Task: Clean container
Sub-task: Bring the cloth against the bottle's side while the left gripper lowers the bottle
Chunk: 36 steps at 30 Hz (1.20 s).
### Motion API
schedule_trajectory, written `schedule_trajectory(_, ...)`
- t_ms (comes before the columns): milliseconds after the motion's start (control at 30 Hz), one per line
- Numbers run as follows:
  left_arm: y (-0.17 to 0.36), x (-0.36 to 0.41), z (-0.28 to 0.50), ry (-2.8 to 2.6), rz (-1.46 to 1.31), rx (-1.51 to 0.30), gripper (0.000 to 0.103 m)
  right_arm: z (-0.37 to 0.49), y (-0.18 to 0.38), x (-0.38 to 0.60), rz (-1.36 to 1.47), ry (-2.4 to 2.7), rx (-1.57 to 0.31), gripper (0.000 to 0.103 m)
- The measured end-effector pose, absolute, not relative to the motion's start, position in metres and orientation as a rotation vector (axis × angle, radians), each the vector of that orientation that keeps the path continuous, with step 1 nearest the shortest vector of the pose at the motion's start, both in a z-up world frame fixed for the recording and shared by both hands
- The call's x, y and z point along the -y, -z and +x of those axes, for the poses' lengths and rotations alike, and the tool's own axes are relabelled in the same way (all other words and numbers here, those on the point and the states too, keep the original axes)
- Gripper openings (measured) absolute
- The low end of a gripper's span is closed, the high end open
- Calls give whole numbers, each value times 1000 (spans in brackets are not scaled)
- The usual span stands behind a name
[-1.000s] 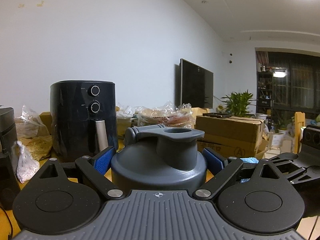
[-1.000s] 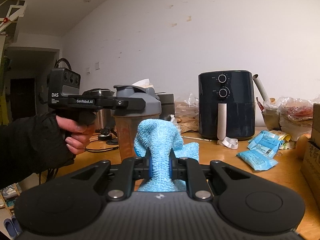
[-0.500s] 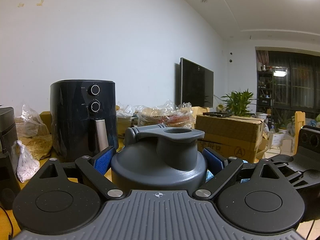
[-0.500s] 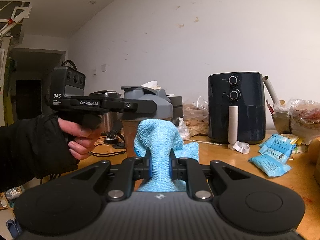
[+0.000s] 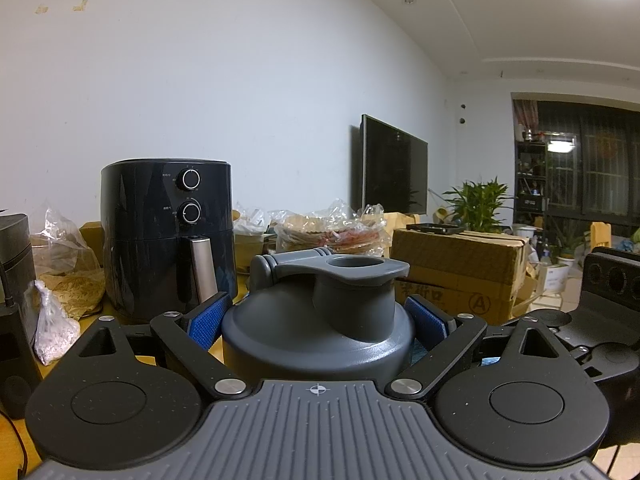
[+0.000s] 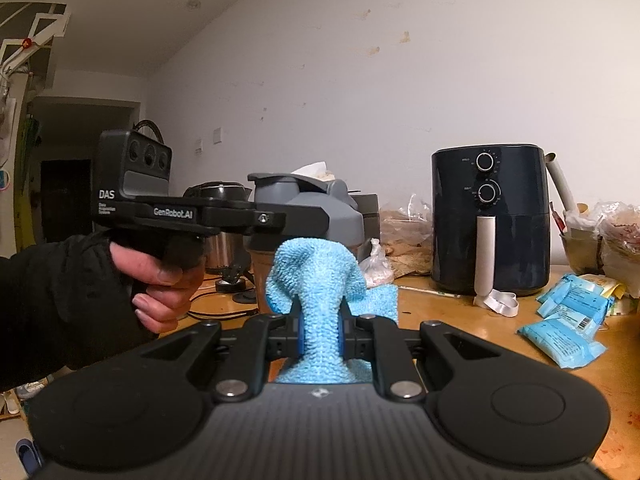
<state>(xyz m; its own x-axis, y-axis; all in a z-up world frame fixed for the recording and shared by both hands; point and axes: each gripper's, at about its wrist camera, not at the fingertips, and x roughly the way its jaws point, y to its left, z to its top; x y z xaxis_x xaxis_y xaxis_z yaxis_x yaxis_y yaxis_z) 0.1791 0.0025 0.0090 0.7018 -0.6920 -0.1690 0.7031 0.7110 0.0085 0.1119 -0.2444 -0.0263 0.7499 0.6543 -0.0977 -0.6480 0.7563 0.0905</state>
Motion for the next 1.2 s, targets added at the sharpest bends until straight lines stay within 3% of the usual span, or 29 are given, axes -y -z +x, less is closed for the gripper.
schedule_trajectory(1200,-8,-2,179,771,75,-162,94,133,21,223,-11,-706,-203,8)
